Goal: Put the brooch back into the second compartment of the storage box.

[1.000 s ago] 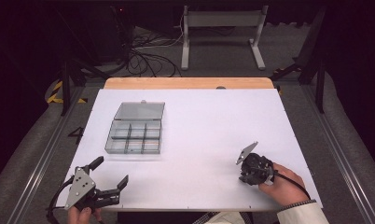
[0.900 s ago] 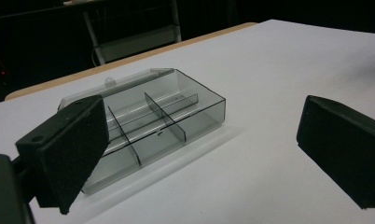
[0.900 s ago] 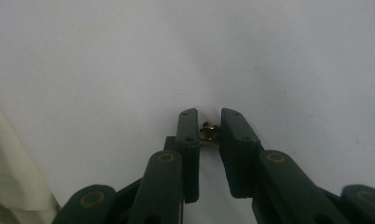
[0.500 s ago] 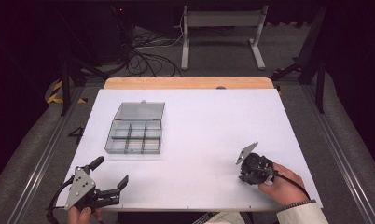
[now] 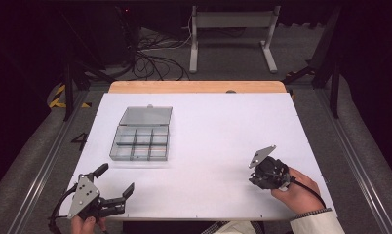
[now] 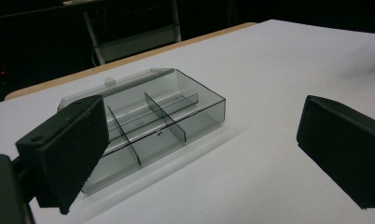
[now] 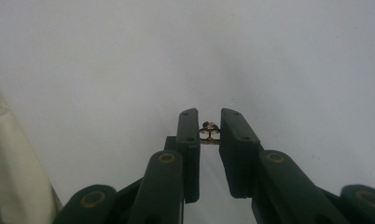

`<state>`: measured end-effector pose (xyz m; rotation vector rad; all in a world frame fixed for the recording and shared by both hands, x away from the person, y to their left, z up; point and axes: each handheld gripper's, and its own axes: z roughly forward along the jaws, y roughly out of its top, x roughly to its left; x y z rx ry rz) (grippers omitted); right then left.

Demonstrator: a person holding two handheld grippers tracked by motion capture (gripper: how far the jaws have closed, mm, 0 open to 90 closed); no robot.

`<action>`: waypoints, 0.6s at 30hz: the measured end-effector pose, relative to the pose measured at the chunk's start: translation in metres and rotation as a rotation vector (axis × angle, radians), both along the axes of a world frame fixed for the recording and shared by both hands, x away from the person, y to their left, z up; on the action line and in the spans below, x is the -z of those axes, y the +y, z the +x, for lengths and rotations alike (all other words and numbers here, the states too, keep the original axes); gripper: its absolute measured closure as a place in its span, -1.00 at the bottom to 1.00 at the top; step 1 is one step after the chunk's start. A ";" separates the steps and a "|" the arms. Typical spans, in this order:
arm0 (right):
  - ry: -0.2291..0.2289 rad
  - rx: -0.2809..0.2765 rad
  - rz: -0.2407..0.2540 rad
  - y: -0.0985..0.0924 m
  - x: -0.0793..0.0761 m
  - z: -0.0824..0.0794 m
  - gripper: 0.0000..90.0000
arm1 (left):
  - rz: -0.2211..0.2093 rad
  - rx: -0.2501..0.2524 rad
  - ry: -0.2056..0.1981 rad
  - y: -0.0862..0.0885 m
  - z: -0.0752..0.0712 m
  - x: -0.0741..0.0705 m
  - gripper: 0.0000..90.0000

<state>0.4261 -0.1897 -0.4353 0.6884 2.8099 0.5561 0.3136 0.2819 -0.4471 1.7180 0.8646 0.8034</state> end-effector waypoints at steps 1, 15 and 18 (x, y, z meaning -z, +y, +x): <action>-0.002 -0.003 0.000 0.000 0.000 0.000 0.75 | 0.000 0.000 0.000 0.000 0.000 0.000 -0.93; -0.063 -0.001 0.107 -0.002 -0.015 -0.002 0.75 | 0.004 0.002 0.001 0.000 0.000 0.000 -0.93; -0.088 -0.001 0.154 -0.003 -0.020 -0.002 0.75 | 0.004 0.003 0.001 0.000 0.000 0.000 -0.93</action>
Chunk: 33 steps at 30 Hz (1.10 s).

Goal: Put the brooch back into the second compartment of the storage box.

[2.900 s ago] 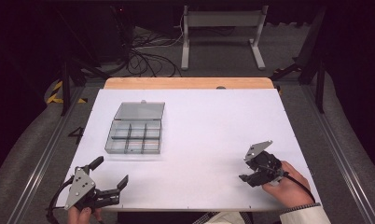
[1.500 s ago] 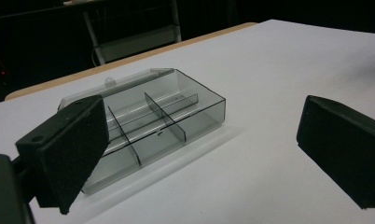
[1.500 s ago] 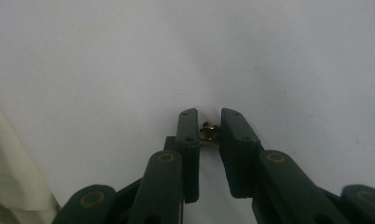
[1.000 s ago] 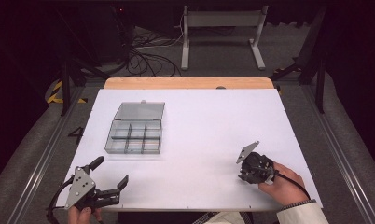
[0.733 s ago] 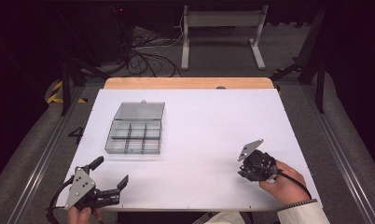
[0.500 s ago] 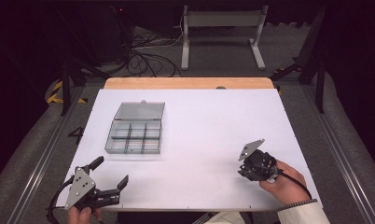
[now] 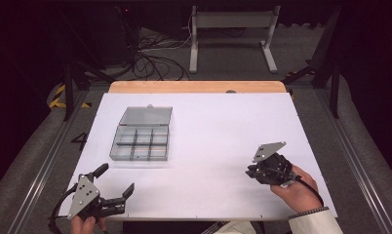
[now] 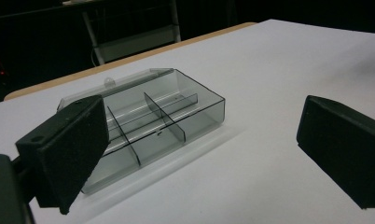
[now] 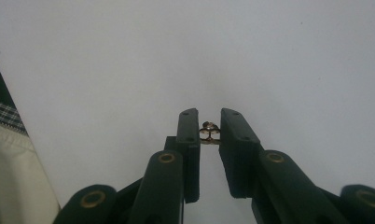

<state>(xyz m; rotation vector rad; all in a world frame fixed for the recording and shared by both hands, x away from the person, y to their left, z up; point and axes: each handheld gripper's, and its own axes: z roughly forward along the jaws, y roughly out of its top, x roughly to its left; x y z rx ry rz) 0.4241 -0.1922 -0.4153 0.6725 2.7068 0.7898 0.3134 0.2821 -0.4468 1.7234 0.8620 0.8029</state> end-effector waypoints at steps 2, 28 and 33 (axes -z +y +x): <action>-0.013 0.006 0.019 0.000 -0.003 0.000 0.75 | 0.000 0.000 0.000 0.000 0.000 0.000 -0.93; -0.087 -0.002 0.235 -0.001 -0.025 0.002 0.75 | 0.000 0.003 0.000 0.000 0.000 0.000 -0.93; -0.105 0.001 0.248 -0.002 -0.027 0.002 0.75 | 0.001 0.002 -0.001 0.000 0.000 0.000 -0.93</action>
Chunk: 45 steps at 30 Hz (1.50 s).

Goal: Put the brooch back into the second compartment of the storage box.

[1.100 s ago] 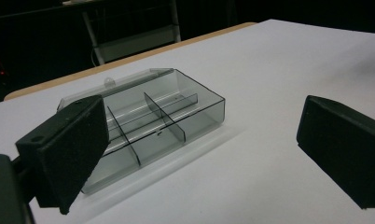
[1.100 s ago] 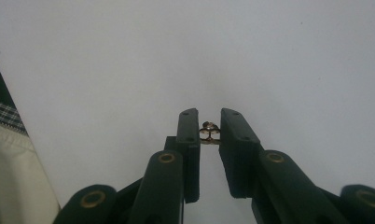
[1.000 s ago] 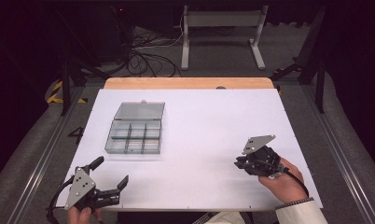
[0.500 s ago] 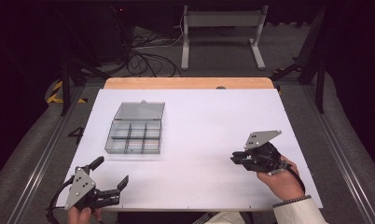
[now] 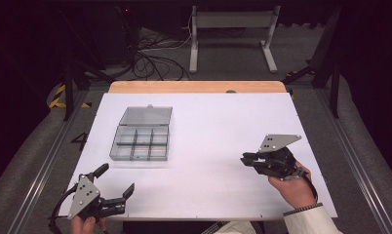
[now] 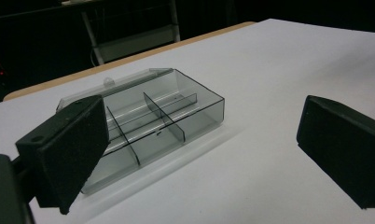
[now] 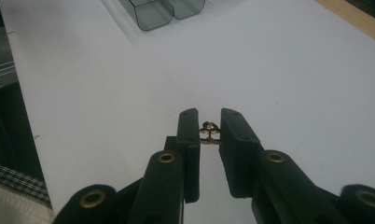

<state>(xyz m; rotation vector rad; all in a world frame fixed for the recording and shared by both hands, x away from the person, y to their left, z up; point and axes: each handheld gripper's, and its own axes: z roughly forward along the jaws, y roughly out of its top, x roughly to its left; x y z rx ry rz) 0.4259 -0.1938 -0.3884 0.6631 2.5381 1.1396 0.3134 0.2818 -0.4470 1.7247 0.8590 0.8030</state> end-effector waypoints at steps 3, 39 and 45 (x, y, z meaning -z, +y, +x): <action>-0.006 0.001 0.008 0.000 -0.001 0.000 0.75 | -0.003 -0.001 0.000 0.000 0.000 0.000 -0.93; -0.014 -0.058 0.030 0.056 -0.018 0.028 0.75 | 0.000 -0.006 0.002 0.001 -0.003 0.000 -0.93; -0.013 -0.076 0.028 0.070 -0.021 0.033 0.75 | 0.003 -0.010 0.000 0.002 -0.004 0.000 -0.93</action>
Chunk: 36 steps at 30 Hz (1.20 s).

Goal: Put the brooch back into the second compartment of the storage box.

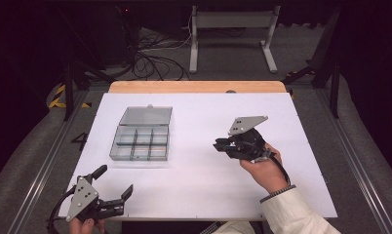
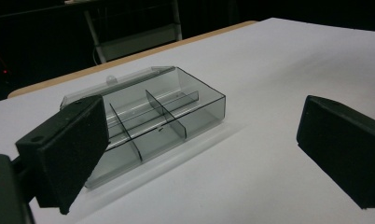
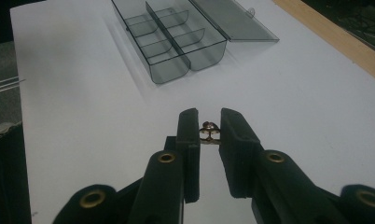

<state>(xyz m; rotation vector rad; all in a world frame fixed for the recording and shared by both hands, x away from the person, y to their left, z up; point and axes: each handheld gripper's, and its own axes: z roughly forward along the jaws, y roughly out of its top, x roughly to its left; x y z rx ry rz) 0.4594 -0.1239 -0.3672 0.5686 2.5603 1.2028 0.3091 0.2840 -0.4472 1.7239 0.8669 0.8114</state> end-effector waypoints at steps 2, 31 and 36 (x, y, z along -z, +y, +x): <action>-0.001 -0.004 -0.001 0.004 -0.001 0.002 0.75 | 0.002 -0.002 0.001 0.000 0.000 0.000 -0.93; -0.020 -0.048 0.022 0.055 0.001 0.021 0.75 | -0.001 -0.017 0.001 0.003 -0.006 0.000 -0.93; -0.007 -0.056 0.041 0.069 0.004 0.026 0.75 | 0.002 -0.015 0.000 0.003 -0.006 0.000 -0.93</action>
